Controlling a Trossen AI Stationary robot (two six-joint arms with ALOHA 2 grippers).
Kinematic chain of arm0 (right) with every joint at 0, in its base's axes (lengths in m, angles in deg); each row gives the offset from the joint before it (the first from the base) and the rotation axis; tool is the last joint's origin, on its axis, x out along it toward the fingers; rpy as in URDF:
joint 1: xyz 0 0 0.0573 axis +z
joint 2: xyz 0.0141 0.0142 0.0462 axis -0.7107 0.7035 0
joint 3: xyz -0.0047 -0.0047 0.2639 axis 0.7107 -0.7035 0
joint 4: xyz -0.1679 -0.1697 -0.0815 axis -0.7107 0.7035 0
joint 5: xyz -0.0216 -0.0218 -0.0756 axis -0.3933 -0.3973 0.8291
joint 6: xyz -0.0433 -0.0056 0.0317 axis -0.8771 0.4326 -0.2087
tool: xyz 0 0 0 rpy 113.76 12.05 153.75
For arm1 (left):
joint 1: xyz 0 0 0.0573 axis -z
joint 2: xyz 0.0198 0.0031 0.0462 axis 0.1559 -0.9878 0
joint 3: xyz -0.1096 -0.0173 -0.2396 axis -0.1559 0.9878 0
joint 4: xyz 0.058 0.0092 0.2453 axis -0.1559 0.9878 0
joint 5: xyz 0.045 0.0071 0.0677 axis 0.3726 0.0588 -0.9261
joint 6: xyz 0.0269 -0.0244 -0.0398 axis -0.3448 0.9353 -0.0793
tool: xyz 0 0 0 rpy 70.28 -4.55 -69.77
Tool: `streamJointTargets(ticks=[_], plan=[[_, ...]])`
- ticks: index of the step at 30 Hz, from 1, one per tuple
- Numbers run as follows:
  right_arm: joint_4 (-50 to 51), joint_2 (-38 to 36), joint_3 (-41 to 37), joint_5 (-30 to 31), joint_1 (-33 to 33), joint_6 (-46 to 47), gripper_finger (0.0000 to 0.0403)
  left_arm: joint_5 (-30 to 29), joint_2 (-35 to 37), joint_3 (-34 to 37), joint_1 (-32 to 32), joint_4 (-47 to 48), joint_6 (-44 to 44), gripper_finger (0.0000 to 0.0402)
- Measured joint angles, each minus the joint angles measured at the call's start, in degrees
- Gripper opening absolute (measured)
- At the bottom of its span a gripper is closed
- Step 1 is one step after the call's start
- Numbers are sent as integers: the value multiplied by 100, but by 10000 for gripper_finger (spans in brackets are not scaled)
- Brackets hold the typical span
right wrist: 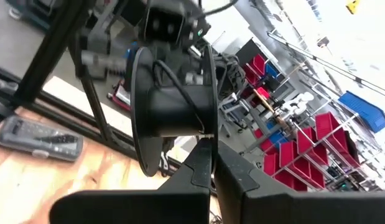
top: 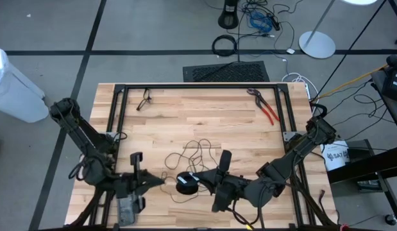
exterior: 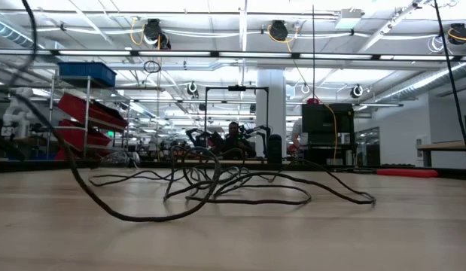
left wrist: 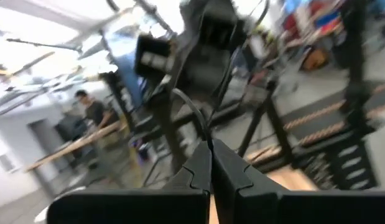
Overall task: Coil cords
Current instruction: Coil the black wire onto the spool
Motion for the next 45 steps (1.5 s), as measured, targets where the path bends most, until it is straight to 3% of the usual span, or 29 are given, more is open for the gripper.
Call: streamJointTargets(ticks=[17,26,32,45], plan=[[-934,26,-2,-36,-197,711,0,-64,-298,0,-577,76,794,2],[-967,33,-2,-44,-372,1384,0,-52,-459,0,-956,88,1417,2],[-1023,188,-2,9,-609,1563,0,504,-461,0,-1139,160,2111,2],[-1029,419,-7,1260,-841,1008,0,1040,-461,0,-1159,207,2381,1]])
